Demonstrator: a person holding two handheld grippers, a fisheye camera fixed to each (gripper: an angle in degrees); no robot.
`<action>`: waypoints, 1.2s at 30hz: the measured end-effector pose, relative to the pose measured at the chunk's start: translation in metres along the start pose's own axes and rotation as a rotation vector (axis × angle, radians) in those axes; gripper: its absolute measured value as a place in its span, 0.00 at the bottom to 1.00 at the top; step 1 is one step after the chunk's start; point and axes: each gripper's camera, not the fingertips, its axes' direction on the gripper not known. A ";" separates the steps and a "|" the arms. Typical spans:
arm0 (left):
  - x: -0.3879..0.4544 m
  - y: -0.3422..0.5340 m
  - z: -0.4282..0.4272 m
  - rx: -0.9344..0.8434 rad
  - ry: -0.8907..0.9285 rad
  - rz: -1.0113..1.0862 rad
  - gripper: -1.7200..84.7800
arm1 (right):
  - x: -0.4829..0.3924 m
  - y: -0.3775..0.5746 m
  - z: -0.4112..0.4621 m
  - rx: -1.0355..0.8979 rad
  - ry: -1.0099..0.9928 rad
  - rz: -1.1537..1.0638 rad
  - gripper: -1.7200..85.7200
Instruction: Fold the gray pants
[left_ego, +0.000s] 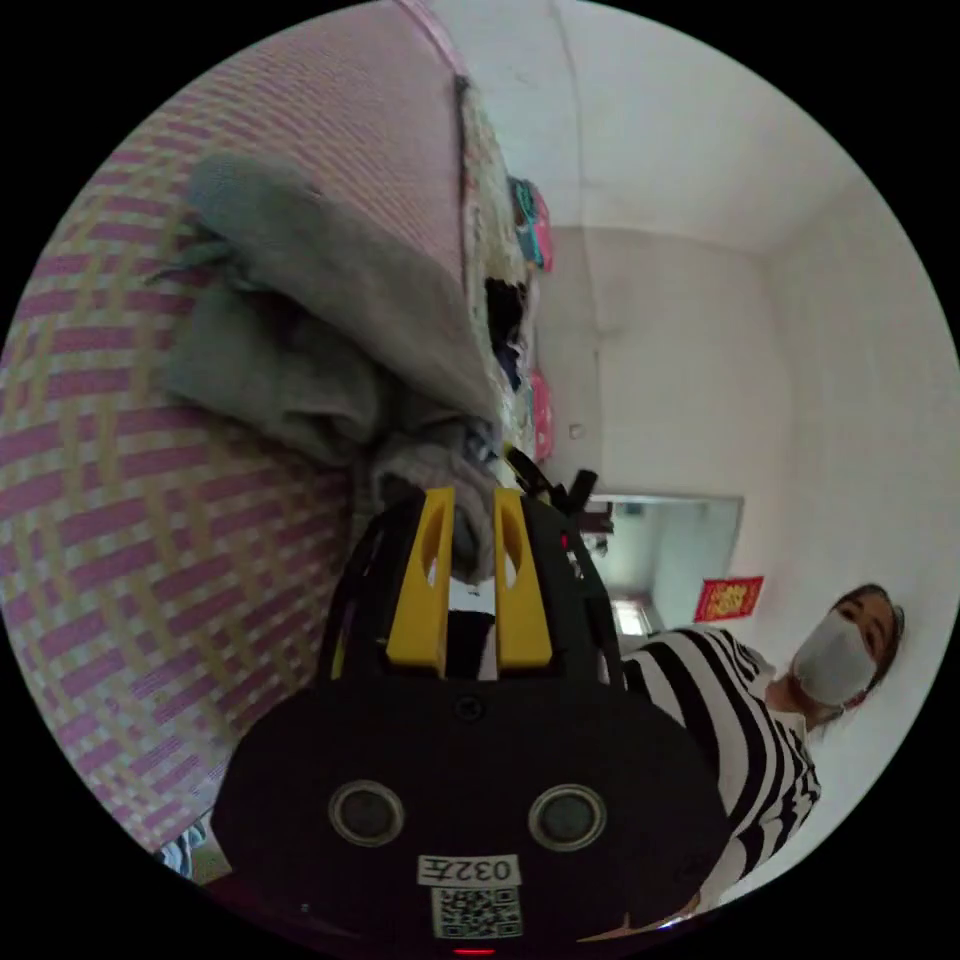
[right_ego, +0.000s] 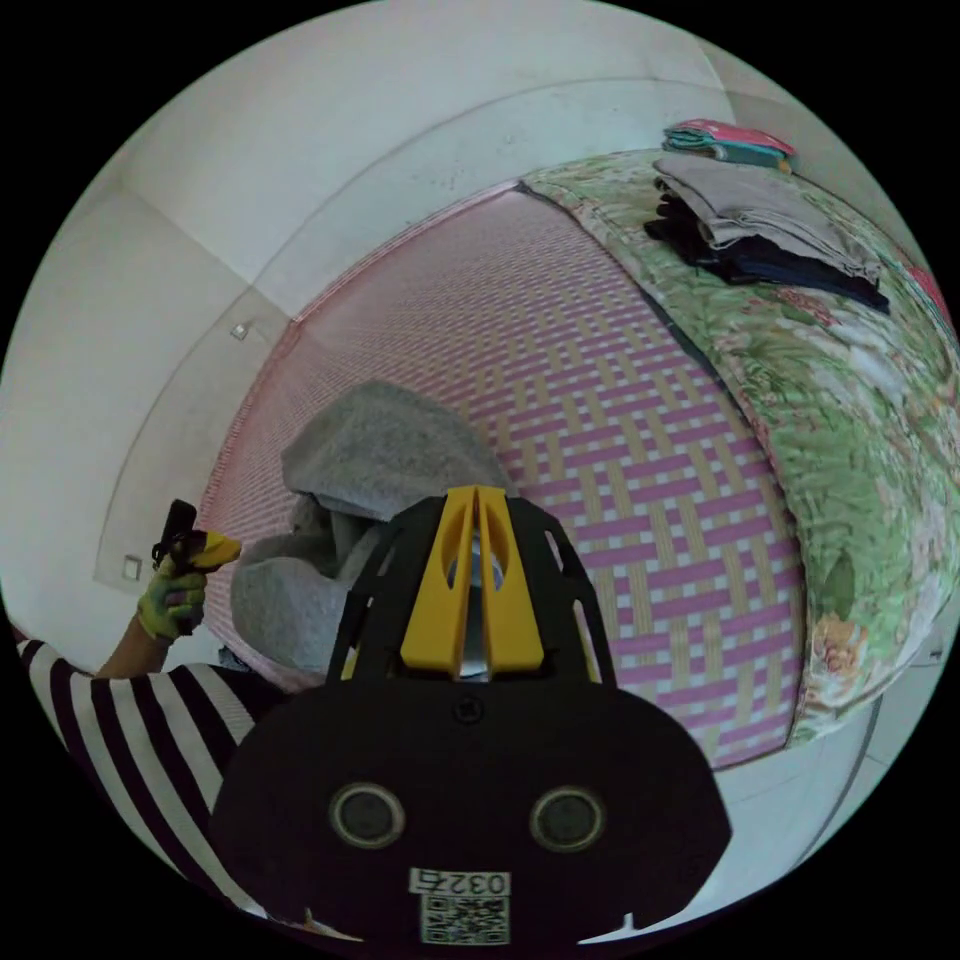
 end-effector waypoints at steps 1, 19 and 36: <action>-0.018 -0.004 -0.022 0.053 -0.035 -0.042 0.06 | -0.008 0.006 -0.006 0.003 0.015 0.018 0.01; -0.076 -0.151 -0.078 0.330 0.120 -0.240 0.12 | -0.047 0.069 -0.095 0.090 -0.029 0.376 0.02; 0.066 -0.026 -0.209 0.410 0.661 0.480 0.01 | -0.061 0.134 -0.078 -0.142 -0.189 0.405 0.10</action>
